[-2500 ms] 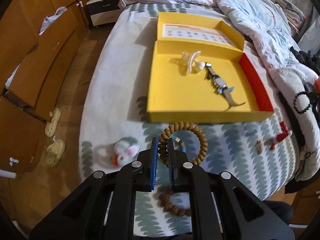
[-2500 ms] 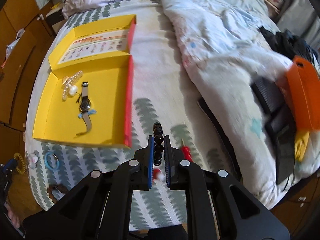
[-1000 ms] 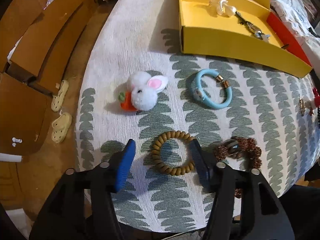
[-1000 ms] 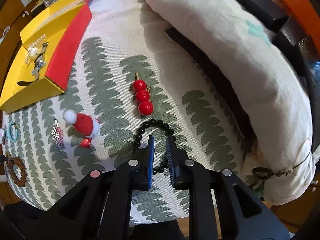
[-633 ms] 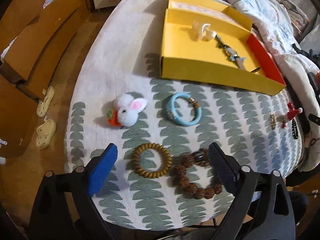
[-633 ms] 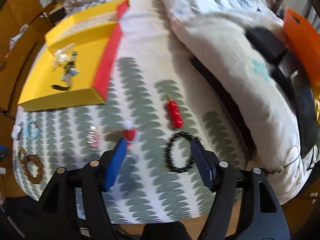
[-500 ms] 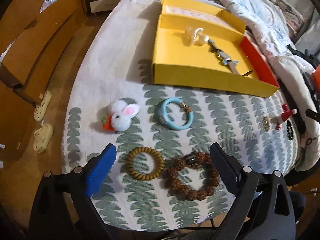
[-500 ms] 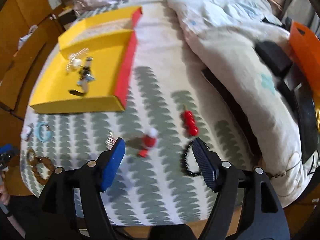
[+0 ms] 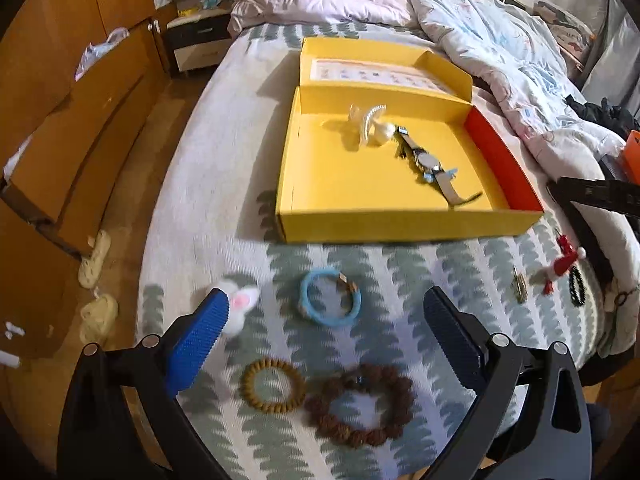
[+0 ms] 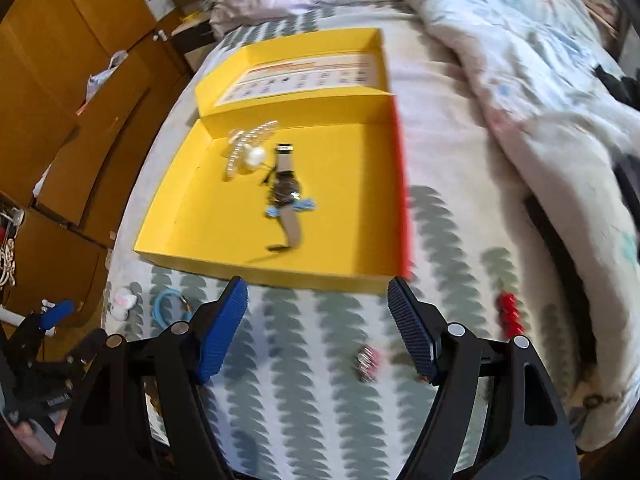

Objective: Organize jewelry
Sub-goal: 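Move both open tools back over the jewelry box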

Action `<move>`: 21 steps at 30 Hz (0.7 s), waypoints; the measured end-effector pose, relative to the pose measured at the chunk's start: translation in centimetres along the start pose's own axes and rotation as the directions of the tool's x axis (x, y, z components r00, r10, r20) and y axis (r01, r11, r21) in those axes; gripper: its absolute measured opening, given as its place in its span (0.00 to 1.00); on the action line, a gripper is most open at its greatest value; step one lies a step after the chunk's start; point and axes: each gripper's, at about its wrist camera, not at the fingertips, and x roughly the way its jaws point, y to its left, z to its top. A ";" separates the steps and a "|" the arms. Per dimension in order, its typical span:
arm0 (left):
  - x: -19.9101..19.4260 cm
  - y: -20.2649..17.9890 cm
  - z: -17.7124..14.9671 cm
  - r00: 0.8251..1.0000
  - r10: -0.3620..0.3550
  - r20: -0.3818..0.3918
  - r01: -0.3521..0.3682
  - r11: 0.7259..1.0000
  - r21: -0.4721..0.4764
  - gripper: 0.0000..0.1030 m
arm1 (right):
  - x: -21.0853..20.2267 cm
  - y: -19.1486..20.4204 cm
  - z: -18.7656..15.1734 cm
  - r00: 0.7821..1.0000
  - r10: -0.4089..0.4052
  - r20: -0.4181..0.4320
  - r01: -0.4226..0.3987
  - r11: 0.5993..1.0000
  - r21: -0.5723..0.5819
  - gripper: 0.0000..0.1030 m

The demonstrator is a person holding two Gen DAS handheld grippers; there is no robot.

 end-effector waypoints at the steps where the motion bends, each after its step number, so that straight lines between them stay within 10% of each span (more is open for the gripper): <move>1: 0.2 -0.2 0.3 1.000 0.011 0.004 -0.011 1.000 0.004 0.94 | 0.6 0.5 0.6 1.000 0.006 -0.005 -0.006 1.000 -0.003 0.73; 21: 11.8 -0.9 13.0 0.983 -0.101 -0.150 0.093 0.994 -0.060 0.94 | 8.8 -0.6 4.8 0.994 0.091 -0.056 -0.088 0.995 0.048 0.73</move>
